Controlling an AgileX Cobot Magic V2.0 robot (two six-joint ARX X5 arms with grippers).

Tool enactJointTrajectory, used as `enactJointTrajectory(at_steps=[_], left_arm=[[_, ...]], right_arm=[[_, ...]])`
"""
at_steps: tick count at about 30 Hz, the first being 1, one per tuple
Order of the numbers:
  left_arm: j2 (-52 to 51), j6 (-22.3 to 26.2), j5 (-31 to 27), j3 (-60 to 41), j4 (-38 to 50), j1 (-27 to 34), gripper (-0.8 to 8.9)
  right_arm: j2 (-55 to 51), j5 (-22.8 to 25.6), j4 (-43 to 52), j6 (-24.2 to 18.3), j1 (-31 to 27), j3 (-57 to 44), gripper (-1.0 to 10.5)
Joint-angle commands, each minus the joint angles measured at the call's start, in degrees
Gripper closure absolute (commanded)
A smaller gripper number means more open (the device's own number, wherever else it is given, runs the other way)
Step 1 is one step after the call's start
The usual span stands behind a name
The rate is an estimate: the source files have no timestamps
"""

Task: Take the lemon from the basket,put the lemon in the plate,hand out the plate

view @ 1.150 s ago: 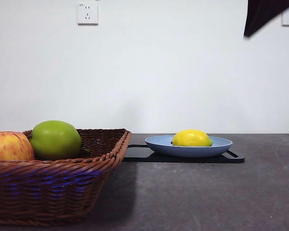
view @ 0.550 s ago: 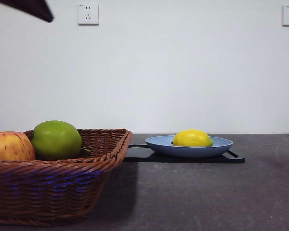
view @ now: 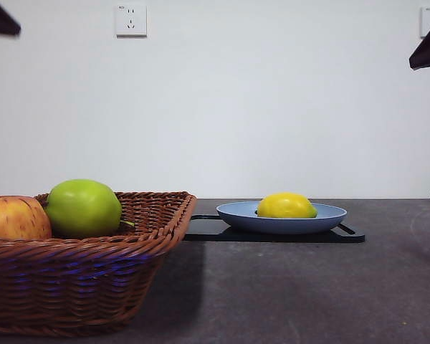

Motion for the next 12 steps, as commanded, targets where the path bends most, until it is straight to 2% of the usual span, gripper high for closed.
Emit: enactJointTrajectory(at_steps=[1,12], left_arm=[[0.22,-0.66,-0.04,0.55,1.7,-0.17,8.05],[0.24,-0.66,-0.07,0.55,2.38,-0.17,8.05]], right_arm=[[0.15,0.28,0.83,0.77,0.39,0.61,9.4],[0.15,0.28,0.76,0.77,0.42,0.61,9.4]])
